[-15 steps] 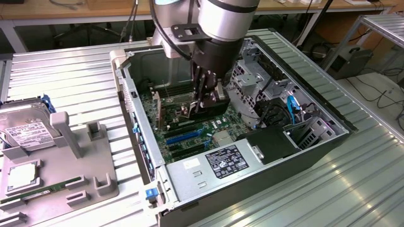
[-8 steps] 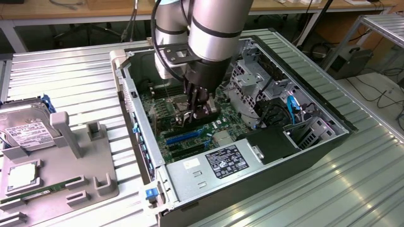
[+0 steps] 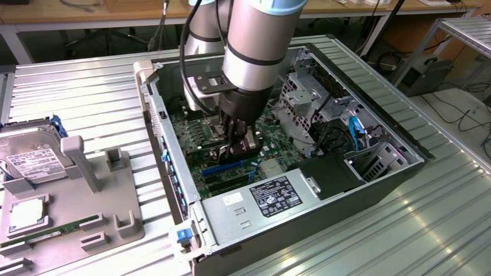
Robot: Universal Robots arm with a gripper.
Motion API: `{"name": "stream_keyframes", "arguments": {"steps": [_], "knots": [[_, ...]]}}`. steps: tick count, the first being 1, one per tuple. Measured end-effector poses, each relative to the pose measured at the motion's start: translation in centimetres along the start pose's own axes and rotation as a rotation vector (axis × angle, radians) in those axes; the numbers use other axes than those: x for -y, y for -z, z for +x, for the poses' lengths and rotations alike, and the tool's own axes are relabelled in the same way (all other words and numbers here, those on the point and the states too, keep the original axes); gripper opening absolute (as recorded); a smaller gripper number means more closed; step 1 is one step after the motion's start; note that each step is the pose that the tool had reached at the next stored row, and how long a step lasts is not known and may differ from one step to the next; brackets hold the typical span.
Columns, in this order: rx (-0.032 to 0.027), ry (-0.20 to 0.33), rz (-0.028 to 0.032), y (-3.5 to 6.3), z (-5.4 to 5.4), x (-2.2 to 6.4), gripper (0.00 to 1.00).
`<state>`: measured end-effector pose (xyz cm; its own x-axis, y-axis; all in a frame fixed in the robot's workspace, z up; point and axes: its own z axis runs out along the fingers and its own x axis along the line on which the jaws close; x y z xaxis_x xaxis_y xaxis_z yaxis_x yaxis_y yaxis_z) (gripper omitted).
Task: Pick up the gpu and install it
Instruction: 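Insert the gpu into the slot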
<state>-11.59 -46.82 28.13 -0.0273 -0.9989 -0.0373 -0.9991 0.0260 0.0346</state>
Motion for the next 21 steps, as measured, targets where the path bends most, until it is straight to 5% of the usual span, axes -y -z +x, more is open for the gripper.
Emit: {"name": "stream_keyframes", "arguments": {"steps": [21], "knots": [[0.0,0.001,-0.0004,-1.36,0.1,-0.12,0.26]]}}
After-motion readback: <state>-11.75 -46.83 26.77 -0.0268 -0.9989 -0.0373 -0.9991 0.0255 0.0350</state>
